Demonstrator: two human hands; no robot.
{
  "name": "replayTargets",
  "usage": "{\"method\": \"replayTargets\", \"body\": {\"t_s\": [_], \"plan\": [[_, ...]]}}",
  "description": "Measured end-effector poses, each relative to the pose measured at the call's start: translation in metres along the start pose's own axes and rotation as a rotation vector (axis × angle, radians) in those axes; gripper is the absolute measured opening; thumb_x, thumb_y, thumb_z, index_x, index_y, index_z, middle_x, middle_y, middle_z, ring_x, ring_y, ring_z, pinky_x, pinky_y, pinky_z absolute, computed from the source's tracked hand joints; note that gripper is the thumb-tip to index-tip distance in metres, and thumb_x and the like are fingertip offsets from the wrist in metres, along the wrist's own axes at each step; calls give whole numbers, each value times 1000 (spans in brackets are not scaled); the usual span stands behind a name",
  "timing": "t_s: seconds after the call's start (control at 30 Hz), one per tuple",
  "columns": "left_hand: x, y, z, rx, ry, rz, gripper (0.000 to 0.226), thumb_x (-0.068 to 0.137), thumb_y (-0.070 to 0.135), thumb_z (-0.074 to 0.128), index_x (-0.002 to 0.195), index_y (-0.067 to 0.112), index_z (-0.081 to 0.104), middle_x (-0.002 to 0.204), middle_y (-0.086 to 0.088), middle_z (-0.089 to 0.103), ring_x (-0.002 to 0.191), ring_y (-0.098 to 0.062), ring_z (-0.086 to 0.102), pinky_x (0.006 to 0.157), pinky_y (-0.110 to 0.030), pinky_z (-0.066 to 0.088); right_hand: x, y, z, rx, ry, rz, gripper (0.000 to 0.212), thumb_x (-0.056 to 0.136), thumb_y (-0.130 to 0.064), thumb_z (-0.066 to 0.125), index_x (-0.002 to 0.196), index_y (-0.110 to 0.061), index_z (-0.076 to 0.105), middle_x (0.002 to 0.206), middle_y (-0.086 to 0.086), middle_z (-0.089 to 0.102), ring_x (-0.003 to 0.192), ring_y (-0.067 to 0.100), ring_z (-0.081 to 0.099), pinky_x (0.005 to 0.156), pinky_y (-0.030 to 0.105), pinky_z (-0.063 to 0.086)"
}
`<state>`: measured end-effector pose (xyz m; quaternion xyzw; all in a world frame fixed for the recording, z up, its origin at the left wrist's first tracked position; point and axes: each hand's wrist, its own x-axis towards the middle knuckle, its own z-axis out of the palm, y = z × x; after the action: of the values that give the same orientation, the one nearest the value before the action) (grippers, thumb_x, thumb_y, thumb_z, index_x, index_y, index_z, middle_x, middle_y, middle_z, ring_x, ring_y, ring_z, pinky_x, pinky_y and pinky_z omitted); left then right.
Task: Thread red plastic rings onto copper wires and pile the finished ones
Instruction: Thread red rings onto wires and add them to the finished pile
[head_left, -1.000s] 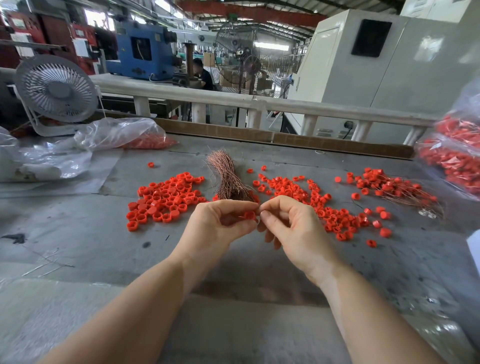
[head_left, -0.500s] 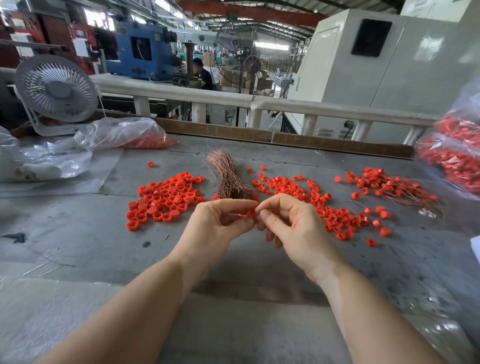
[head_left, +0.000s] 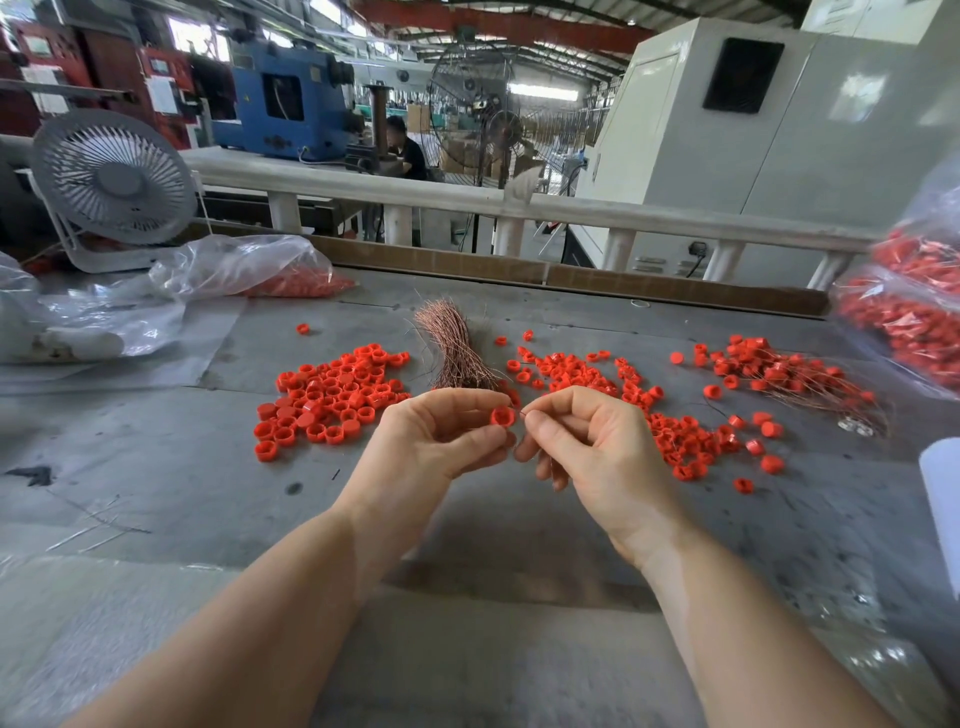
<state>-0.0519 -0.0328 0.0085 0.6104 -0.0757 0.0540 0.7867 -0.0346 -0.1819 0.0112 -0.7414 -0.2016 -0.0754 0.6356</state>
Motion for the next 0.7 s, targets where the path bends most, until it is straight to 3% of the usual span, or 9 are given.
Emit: {"method": "replayTargets", "body": {"t_s": [0.27,0.7], "plan": [[-1,0,-1,-63,-29,-27,24,59,7,67,80,15,75,82,-9,73,78,-16,69,78,-26,56,-3,-4,0,-36,-19,-15,24,88,-3,58,72,-20,62,56,-1,66,45,1,53,45,11,39],[-2,2,2,-125,-27,-103,26,59,6,64,83,12,73,82,-10,73,77,-18,69,78,-26,57,-5,-6,0,-127,14,-29,24,85,-6,62,68,-22,62,53,-4,65,43,0,53,45,11,40]]}}
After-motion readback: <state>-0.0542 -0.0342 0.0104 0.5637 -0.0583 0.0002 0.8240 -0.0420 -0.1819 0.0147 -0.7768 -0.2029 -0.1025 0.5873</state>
